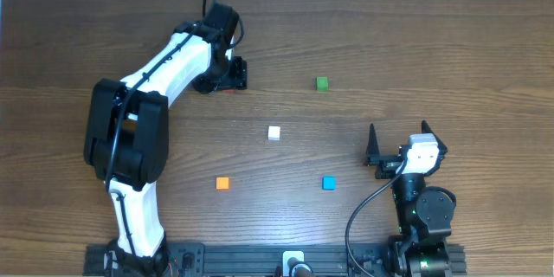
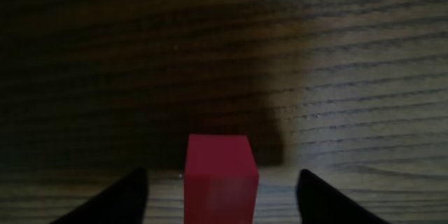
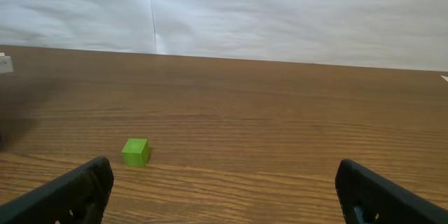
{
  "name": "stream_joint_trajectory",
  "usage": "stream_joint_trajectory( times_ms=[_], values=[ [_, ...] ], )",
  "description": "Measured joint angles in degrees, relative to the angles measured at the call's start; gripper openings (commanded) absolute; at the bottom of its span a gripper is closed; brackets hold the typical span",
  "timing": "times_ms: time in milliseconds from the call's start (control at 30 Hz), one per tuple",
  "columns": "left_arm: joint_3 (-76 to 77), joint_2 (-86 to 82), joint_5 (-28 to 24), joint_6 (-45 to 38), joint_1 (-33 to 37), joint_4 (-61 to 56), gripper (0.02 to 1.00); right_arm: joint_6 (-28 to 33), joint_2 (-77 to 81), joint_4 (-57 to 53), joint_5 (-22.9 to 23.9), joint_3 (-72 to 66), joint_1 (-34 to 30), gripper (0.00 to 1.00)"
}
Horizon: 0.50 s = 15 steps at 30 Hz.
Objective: Stack Cubes
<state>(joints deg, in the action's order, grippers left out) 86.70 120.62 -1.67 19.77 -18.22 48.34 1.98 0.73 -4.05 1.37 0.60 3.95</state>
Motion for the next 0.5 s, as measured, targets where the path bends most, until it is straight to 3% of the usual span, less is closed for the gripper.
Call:
stream_joint_trajectory(
  times_ms=[500],
  values=[
    [0.00,0.04,0.44,0.39,-0.15,-0.35,0.286,0.02,0.00,0.00,0.02,0.00,0.00,0.993]
  ],
)
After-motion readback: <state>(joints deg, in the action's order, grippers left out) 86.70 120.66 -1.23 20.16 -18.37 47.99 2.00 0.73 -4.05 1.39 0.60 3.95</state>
